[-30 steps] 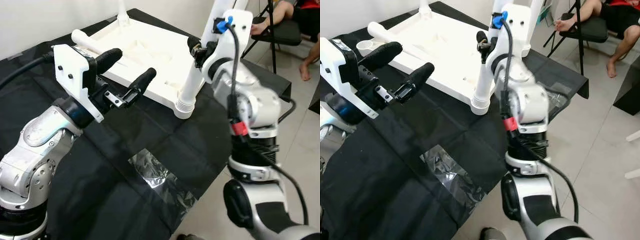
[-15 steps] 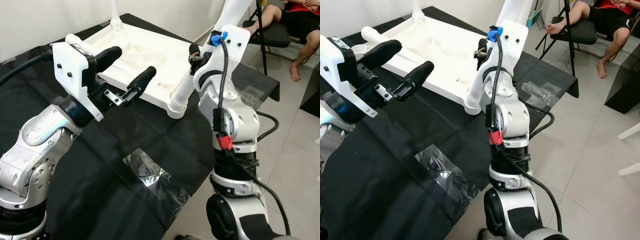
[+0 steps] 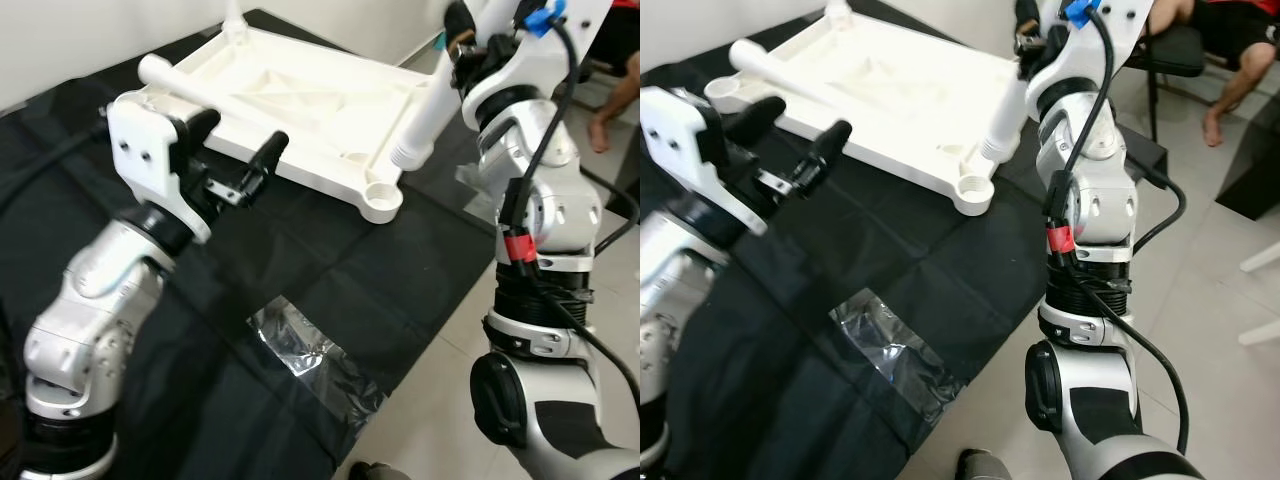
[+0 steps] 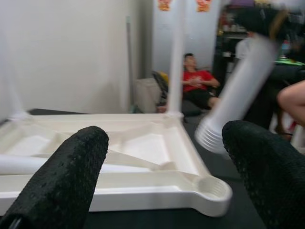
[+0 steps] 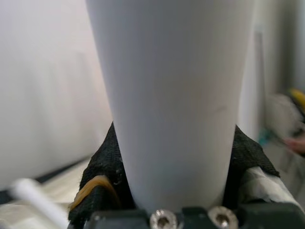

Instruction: Building children table

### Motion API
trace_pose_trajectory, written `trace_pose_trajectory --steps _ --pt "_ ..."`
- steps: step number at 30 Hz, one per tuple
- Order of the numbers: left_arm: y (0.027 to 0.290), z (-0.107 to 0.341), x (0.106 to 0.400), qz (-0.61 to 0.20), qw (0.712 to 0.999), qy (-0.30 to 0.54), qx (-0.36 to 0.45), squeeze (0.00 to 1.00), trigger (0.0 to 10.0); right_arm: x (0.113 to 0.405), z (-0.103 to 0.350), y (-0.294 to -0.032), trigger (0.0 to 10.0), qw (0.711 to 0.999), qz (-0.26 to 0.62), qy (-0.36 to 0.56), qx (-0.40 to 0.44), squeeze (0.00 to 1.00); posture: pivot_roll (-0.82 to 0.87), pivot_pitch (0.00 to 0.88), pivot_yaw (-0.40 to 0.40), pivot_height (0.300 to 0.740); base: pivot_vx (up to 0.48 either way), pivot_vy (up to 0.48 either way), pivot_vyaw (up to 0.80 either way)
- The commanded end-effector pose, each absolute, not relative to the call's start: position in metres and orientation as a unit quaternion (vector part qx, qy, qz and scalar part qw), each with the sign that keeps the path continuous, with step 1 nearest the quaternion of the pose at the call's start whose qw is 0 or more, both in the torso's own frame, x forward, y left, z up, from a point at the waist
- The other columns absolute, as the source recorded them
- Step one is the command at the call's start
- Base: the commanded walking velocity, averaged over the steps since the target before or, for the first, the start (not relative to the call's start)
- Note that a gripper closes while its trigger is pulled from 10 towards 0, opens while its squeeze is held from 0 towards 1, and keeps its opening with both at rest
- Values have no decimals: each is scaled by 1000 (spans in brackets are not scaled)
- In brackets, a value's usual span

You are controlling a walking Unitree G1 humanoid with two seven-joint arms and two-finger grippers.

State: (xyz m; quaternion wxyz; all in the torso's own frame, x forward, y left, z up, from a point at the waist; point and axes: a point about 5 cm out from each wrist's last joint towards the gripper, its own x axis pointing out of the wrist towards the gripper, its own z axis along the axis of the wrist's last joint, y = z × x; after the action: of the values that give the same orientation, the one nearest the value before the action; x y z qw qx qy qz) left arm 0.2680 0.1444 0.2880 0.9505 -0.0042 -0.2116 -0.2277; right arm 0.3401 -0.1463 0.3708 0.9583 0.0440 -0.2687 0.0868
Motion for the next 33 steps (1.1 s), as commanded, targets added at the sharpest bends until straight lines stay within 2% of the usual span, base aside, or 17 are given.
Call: trace_pose_trajectory --steps 1,3,7,9,12,15,18,19,22,33 --pt "144 278 269 -215 956 -199 -7 0 10000 333 378 -140 10000 946 130 -295 44 0 -38 84 -24 740 0 0 0" --pt "143 264 273 -196 965 -170 -19 0 10000 331 375 -131 10000 936 188 -293 45 0 -36 54 -31 740 0 0 0" --pt "143 256 274 -183 970 -157 -24 0 10000 329 370 -124 10000 929 237 -282 33 0 -35 51 -31 740 0 0 0" --pt "144 246 272 -177 974 -139 -15 0 10000 327 355 -117 10000 924 286 -254 7 0 -21 22 -44 740 0 0 0" --pt "146 239 270 -177 976 -128 -13 0 10000 327 347 -117 10000 923 299 -244 4 0 -17 12 -47 740 0 0 0" --pt "159 217 263 -140 985 -97 -30 0 10000 325 322 -118 10000 925 315 -210 11 0 -8 0 -53 740 0 0 794" --pt "159 217 263 -140 985 -97 -30 0 10000 325 322 -118 10000 925 315 -210 11 0 -8 0 -53 740 0 0 794" --pt "167 193 256 -105 991 -64 -44 0 10000 321 305 -112 10000 928 317 -192 32 0 -4 0 -51 740 0 -480 0" --pt "165 183 252 -100 993 -47 -47 0 10000 318 295 -102 10000 929 322 -182 28 0 -3 0 -52 740 0 -480 0" --pt "149 178 253 -140 988 -43 -53 0 10000 309 276 -86 10000 917 364 -157 38 0 -4 0 -30 740 0 -475 0"
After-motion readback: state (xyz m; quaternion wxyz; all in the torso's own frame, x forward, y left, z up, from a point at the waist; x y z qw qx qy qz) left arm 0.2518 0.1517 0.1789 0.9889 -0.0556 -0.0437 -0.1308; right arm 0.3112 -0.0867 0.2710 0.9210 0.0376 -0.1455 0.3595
